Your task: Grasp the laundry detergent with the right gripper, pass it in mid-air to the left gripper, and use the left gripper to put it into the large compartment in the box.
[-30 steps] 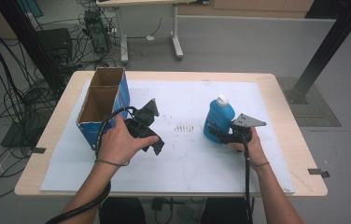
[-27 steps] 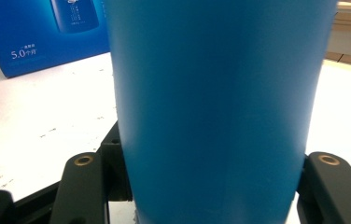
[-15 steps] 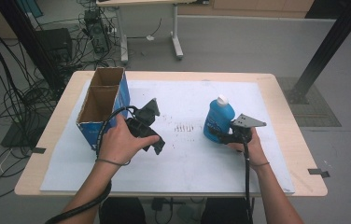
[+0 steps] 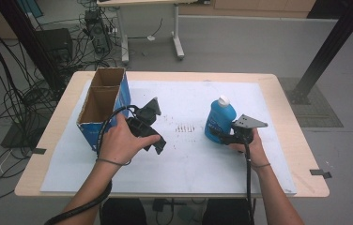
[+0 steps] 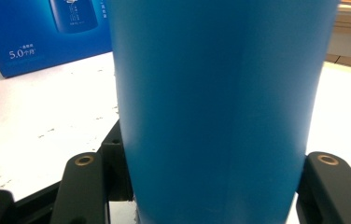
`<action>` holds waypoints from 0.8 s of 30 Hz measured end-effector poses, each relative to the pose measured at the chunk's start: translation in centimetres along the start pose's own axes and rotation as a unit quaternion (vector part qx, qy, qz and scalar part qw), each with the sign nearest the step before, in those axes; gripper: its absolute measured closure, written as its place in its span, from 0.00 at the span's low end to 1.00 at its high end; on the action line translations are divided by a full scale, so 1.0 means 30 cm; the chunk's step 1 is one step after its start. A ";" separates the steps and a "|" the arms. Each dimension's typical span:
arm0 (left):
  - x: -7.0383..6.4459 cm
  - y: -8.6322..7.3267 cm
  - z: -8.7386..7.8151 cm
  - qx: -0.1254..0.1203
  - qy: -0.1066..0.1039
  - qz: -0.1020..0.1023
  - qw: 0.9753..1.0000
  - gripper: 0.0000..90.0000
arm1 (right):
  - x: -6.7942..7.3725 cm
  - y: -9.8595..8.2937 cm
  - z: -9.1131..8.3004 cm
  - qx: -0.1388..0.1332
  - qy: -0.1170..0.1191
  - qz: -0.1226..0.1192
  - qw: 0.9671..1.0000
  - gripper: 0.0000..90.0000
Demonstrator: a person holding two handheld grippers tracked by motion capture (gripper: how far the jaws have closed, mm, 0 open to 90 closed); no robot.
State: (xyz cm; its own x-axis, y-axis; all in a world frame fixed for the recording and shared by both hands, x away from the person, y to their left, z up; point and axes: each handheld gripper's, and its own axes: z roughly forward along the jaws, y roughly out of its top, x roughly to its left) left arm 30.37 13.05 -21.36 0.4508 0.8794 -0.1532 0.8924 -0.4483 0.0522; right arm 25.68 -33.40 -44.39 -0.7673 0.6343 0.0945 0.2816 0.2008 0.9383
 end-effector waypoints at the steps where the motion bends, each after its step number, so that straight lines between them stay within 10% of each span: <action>1: -0.002 -0.002 0.001 -0.002 0.000 -0.001 1.000 0.08 | 0.001 0.000 0.000 0.000 0.000 0.000 1.000 0.46; 24: -0.009 -0.006 -0.021 -0.006 -0.003 0.019 1.000 0.08 | -0.006 0.088 -0.065 -0.002 0.005 0.002 1.000 0.46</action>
State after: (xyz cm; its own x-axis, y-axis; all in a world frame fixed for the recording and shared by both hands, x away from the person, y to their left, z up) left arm 30.11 13.00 -20.69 0.4849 0.8604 -0.1567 0.8745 -0.4799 0.0706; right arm 25.42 -34.44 -41.29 -0.7723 0.6270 0.1016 0.2827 0.1960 0.9390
